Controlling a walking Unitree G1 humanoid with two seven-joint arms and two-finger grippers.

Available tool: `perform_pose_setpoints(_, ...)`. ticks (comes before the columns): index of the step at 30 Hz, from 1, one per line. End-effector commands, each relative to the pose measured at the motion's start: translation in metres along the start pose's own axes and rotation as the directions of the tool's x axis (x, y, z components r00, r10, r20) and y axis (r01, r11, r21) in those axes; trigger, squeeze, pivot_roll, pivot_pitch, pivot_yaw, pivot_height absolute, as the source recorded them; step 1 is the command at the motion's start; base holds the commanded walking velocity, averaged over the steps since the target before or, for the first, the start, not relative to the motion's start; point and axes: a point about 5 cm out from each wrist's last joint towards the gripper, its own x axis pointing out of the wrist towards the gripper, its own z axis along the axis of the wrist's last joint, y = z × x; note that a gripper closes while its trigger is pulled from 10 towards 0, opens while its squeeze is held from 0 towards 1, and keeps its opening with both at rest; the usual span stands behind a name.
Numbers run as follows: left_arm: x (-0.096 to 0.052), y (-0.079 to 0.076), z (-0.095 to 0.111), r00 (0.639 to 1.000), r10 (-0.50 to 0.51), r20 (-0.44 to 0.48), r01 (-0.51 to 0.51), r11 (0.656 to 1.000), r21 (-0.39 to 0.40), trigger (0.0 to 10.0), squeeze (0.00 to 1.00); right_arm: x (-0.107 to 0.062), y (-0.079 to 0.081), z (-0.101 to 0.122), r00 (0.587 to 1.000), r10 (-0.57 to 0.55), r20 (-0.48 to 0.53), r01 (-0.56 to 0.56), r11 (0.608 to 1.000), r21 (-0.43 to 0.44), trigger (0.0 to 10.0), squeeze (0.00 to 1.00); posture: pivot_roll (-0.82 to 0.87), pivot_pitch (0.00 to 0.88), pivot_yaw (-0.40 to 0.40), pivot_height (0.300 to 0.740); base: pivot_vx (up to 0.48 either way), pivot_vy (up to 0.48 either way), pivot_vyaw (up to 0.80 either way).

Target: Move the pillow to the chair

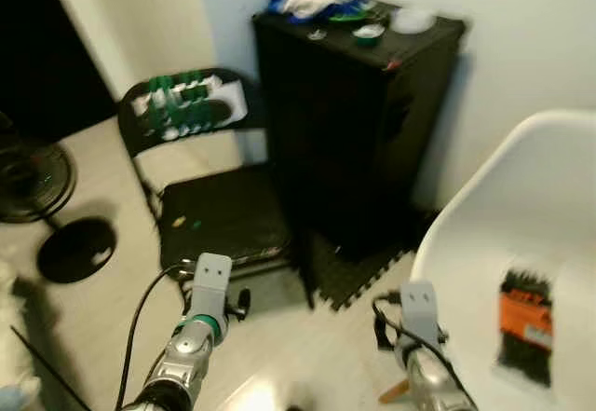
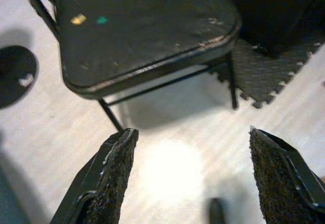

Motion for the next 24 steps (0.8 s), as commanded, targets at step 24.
perform_pose_setpoints(24, -0.002, 0.014, -0.002, 0.998, 0.060, -0.002, -0.060, 0.998, -0.019, 10.0, 0.00, 0.004, 0.002, 0.006, 0.999, 0.036, -0.010, -0.037, 0.999, -0.033, 10.0, 0.00, 0.00, 0.000, 0.041, 0.740, 0.000, 0.000, 0.80)
